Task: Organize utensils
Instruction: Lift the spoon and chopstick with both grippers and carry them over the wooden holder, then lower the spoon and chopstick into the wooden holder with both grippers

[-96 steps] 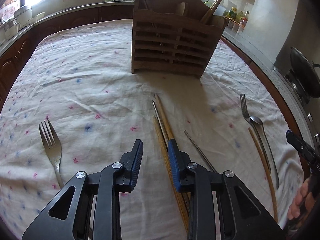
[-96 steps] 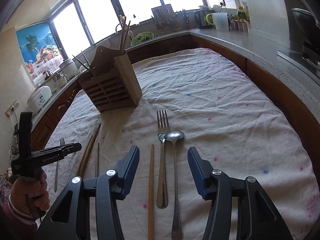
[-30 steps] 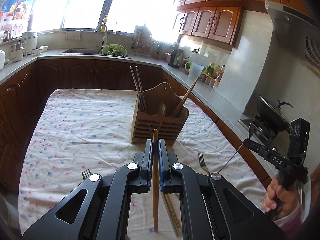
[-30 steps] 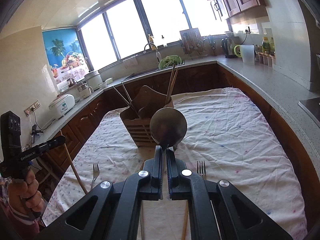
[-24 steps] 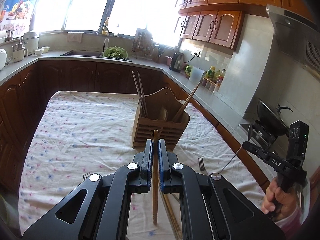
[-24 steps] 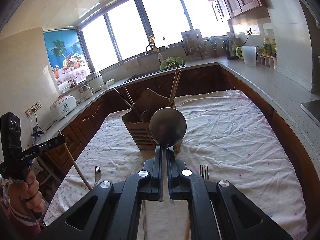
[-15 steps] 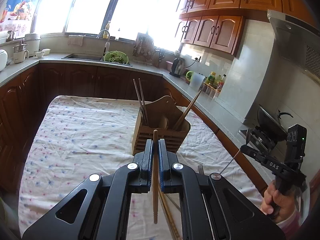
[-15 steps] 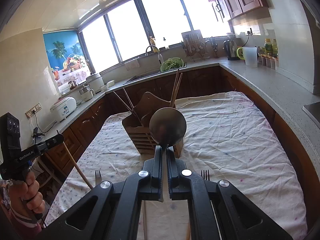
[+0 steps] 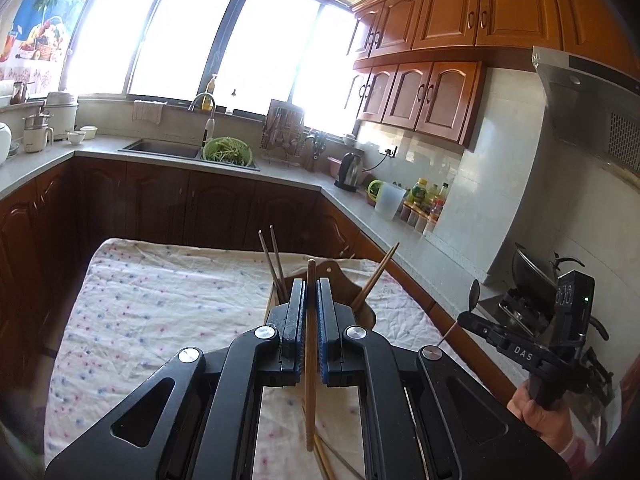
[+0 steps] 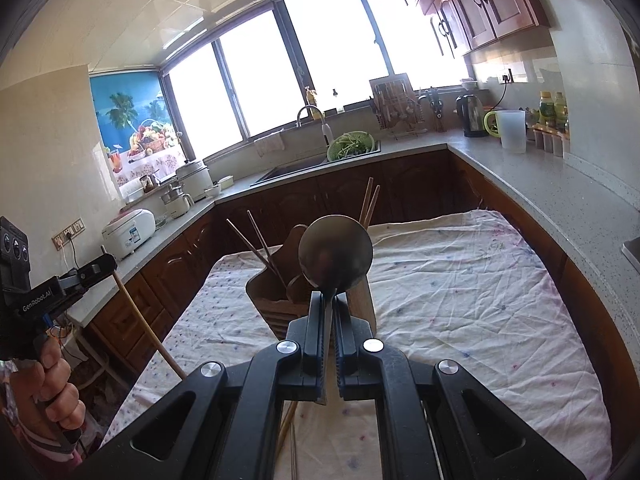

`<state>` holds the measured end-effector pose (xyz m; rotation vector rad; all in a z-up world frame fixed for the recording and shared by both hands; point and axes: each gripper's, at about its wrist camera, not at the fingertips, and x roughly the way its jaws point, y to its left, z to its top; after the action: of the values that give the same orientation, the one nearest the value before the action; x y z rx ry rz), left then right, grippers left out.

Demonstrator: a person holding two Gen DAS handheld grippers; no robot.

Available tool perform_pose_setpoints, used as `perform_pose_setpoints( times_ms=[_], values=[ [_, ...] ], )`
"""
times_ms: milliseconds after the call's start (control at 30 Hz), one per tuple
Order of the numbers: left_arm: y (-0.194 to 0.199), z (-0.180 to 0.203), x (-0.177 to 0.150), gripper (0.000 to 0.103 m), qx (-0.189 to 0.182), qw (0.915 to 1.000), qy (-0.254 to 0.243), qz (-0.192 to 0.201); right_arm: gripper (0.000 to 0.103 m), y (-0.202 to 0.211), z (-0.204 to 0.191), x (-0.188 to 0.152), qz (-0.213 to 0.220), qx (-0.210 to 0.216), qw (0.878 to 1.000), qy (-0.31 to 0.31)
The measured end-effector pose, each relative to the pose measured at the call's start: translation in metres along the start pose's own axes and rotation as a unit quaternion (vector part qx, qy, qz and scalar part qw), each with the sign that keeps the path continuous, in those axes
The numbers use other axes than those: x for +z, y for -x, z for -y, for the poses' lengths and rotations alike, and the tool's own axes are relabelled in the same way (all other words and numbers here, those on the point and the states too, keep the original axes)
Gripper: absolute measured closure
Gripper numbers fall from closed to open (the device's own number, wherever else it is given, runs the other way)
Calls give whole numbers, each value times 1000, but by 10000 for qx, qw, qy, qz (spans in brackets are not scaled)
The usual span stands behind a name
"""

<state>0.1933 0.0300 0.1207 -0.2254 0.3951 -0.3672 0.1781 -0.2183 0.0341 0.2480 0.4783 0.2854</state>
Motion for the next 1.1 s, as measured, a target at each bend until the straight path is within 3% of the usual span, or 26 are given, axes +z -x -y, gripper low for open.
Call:
perform_pose_setpoints(
  times_ms=[533,767,1100],
  values=[
    [-62,6,81,99,-19,9968,-77,795,99,-56,-7,72,503,-92,9986,112],
    [-96,-12,63,99,160,9956,192,902,99,-86,1,63,382,-194,9990,89],
    [-134,-30,12,99,365,9978,291,468,99,-124,8,29,-89,-210,9997,30]
  ],
)
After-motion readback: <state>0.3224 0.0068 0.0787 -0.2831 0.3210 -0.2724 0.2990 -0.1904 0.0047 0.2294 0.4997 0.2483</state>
